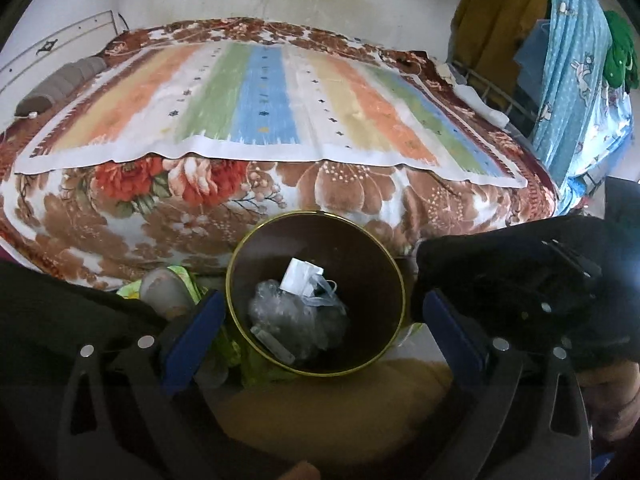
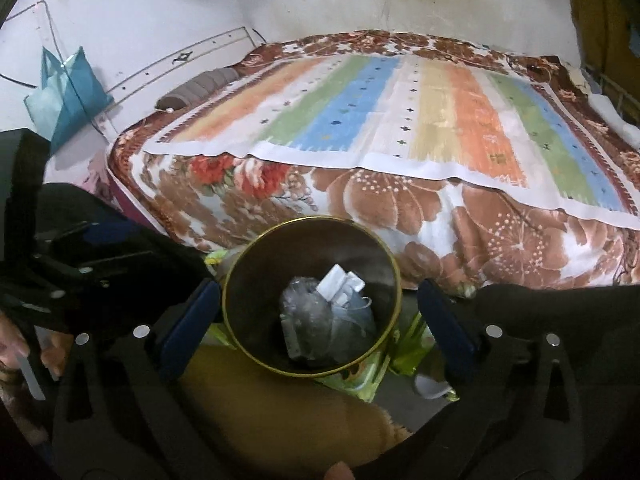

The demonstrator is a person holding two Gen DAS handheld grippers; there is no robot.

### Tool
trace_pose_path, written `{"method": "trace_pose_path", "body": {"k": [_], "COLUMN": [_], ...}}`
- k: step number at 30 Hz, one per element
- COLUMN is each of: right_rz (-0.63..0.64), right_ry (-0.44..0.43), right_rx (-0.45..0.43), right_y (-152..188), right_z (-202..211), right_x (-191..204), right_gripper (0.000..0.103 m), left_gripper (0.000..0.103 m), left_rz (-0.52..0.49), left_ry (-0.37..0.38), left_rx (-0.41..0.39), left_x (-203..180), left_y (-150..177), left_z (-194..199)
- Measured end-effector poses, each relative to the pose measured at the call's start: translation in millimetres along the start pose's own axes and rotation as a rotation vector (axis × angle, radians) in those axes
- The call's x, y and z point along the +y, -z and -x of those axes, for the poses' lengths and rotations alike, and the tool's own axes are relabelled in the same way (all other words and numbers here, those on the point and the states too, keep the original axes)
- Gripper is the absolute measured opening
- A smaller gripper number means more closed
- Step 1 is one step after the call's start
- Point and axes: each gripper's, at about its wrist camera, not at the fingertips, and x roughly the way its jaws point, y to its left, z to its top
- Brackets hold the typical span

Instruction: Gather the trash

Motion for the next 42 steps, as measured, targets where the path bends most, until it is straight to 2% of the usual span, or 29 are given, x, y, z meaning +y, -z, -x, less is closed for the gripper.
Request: {"method": "trace_pose_path", "body": {"k": [7,14,19,42], "right_rz": [0.019,-0.01,-0.017,-0.035], "right_ry": [-0.022,-0.042,-0.049,-0.058], "right_rx": [-0.009,-0.002,0.003,0.028], "right_y": [2.7,2.5,2.5,3.9], "right_z": [0.3,-0.4,-2.3,-9.4], "right_x": [5.2,2.8,1.3,-1.8], "right_gripper": [0.094,0.094,0.094,0.094], "left_gripper": [0.097,0.097,0.097,0.097], "left_rz": [-0.015,0.005,0.003,0.023], "left_ry": [-0.03,-0.008,-0.028,-0.025], "left_rx": [-0.013,-0.008,-0.003,0.033], "left_x": [-5.6,-3.2,-2.8,-0.1], "left_y": [-0.2,0.2,0.3,0.6], "left_z": [-4.4,-6.5,-8.9,-13.3]}}
